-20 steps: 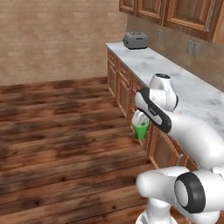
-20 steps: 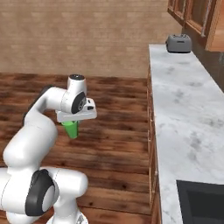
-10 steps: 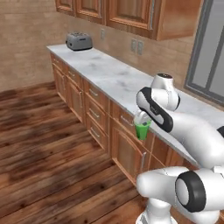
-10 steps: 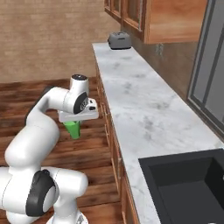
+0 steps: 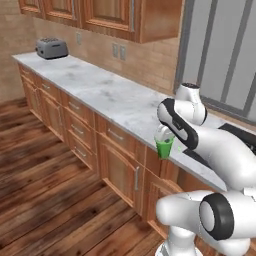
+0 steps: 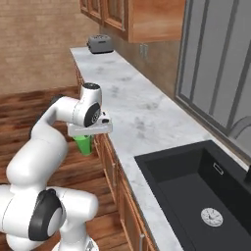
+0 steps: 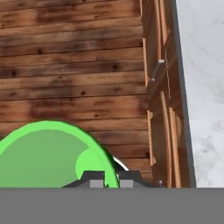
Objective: Pick the cup and bowl from the counter and place them on the counter next to the sink.
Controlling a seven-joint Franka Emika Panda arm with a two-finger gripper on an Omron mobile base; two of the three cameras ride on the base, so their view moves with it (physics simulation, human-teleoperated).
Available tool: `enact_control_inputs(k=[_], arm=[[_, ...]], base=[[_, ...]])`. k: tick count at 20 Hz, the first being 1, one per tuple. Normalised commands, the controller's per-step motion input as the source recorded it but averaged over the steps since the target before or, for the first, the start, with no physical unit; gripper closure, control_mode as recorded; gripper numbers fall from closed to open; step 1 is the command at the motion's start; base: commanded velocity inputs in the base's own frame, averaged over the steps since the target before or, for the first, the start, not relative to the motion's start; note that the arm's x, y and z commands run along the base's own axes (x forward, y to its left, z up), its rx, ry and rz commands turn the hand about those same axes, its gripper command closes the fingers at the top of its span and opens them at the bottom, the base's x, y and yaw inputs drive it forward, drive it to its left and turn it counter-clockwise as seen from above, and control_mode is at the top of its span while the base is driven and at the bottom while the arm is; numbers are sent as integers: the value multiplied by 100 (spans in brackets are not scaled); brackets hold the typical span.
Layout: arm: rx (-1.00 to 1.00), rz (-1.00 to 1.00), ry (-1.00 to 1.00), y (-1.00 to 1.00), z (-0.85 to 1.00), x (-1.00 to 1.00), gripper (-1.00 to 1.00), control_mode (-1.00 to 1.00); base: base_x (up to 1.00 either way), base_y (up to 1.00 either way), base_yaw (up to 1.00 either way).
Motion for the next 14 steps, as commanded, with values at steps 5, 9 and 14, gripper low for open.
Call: enact_control_inputs(k=[5, 9, 14], arm=[[0, 0, 0, 0, 0, 0, 100, 100], [0, 0, 0, 0, 0, 0, 100, 100], [0, 0, 0, 0, 0, 0, 100, 100]], base=[[-69, 0, -29], [-54, 0, -30], [-19, 0, -38]])
